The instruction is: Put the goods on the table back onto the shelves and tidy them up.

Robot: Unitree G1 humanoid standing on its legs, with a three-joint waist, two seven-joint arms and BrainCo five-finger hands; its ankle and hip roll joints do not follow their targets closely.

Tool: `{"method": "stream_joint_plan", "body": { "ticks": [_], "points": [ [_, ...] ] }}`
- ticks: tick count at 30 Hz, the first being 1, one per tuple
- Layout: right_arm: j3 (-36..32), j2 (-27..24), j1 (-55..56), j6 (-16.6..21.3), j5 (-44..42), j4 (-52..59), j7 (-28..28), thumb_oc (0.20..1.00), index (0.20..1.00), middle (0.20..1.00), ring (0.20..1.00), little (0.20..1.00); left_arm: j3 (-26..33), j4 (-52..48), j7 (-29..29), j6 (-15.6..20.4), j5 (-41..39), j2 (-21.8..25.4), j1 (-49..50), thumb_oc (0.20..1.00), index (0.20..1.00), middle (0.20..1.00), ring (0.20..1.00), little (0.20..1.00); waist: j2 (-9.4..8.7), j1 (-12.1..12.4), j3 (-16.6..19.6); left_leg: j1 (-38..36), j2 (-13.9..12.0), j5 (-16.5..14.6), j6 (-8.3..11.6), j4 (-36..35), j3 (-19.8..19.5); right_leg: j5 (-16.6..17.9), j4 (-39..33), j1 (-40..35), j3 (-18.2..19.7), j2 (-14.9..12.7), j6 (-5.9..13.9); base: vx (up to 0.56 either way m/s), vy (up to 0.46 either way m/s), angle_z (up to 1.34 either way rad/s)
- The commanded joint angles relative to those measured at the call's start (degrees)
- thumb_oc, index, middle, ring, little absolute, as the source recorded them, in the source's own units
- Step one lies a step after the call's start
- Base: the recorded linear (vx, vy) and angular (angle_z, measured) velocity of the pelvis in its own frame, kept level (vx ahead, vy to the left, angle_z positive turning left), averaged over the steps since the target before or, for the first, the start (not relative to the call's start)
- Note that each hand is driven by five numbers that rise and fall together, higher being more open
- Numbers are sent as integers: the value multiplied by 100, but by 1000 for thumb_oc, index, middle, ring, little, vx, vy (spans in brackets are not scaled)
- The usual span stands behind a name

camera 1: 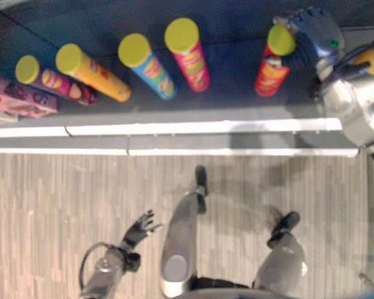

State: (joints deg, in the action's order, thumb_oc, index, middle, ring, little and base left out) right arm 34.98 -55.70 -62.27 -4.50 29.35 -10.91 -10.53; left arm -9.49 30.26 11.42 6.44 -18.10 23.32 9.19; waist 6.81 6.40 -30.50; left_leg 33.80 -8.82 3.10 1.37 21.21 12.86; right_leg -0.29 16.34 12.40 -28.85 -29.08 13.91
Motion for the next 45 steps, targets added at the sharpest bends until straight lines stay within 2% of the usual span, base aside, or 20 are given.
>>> {"method": "stream_joint_plan", "body": {
  "ticks": [1,15,16,17,18,31,36,39,41,42,44,45],
  "points": [
    [-225,-165,-481,-22,163,42,-247,200,200,200,200,200,-338,-55,-22,164,-129,304,60,1000,1000,1000,1000,1000,94,108,107,-366,-1046,465,1128,-364,-144,740,486,797,569,-230,-20,0,0,0],
    [-225,-4,-402,-34,101,-28,-241,200,200,200,200,200,-430,3,-51,208,-138,317,15,1000,1000,1000,1000,1000,69,98,71,-451,-1053,451,1125,-356,-148,754,500,747,605,-249,-11,0,0,0],
    [-224,9,-399,-39,108,-41,-241,322,322,322,322,322,-430,3,-46,210,-143,319,23,1000,1000,1000,1000,1000,66,98,71,-454,-1051,453,1127,-355,-142,754,500,741,607,-247,-13,0,0,0],
    [-215,7,-409,-52,132,-50,-225,639,639,639,639,639,-427,15,-43,210,-135,323,29,1000,1000,1000,1000,1000,64,97,71,-455,-1052,455,1130,-354,-138,752,503,737,607,-248,-13,0,0,0],
    [-221,12,-416,-74,153,-67,-248,1000,1000,1000,1000,1000,-421,31,-41,208,-144,314,21,1000,1000,1000,1000,1000,64,100,71,-455,-1051,455,1131,-344,-136,750,513,740,607,-248,-14,-9,12,-4],
    [-256,7,-394,61,68,44,-399,1000,1000,1000,1000,1000,-431,79,-48,225,-103,284,-5,1000,1000,1000,1000,1000,20,87,98,-726,-1051,455,1155,-399,-106,770,435,489,580,-223,-5,0,0,0],
    [-852,22,226,274,14,1158,-686,1000,1000,1000,1000,1000,-335,330,-95,221,-11,106,-69,1000,1000,1000,1000,1000,-122,7,255,-1067,-1077,465,1190,-558,-6,811,236,204,548,-113,22,47,-10,1],
    [-1288,277,991,358,-16,1899,-659,1000,1000,1000,1000,1000,-268,669,-125,247,117,-82,-103,1000,1000,1000,1000,1000,-307,-100,458,-1418,-1075,540,1213,-884,130,963,-219,-56,541,60,51,90,-36,-3],
    [-1562,590,1604,435,-187,2137,-690,1000,1000,1000,1000,1000,-205,830,-156,295,172,-204,-109,1000,1000,1000,1000,1000,-419,-161,569,-1602,-1081,615,1236,-1097,229,1058,-475,-217,492,141,75,80,-35,-17],
    [-1664,754,2053,495,-359,2341,-503,1000,1000,1000,1000,1000,-124,966,-178,292,300,-294,-130,1000,1000,1000,1000,1000,-500,-255,665,-1772,-1111,667,1265,-1284,298,1098,-648,-329,493,206,94,87,-25,-26],
    [-1978,1405,3069,529,-850,2604,-381,1000,1000,1000,1000,1000,20,1300,-270,361,374,-415,-135,1000,1000,1000,1000,1000,-642,-367,845,-2054,-1141,758,1275,-1559,465,1190,-962,-541,488,312,109,100,-23,-9],
    [-1991,1408,3086,526,-850,2616,-375,1000,1000,1000,1000,1000,15,1302,-270,364,374,-408,-133,1000,1000,1000,1000,1000,-651,-362,858,-2052,-1132,777,1270,-1580,469,1210,-985,-540,485,311,109,202,-71,-20]
  ]
}}
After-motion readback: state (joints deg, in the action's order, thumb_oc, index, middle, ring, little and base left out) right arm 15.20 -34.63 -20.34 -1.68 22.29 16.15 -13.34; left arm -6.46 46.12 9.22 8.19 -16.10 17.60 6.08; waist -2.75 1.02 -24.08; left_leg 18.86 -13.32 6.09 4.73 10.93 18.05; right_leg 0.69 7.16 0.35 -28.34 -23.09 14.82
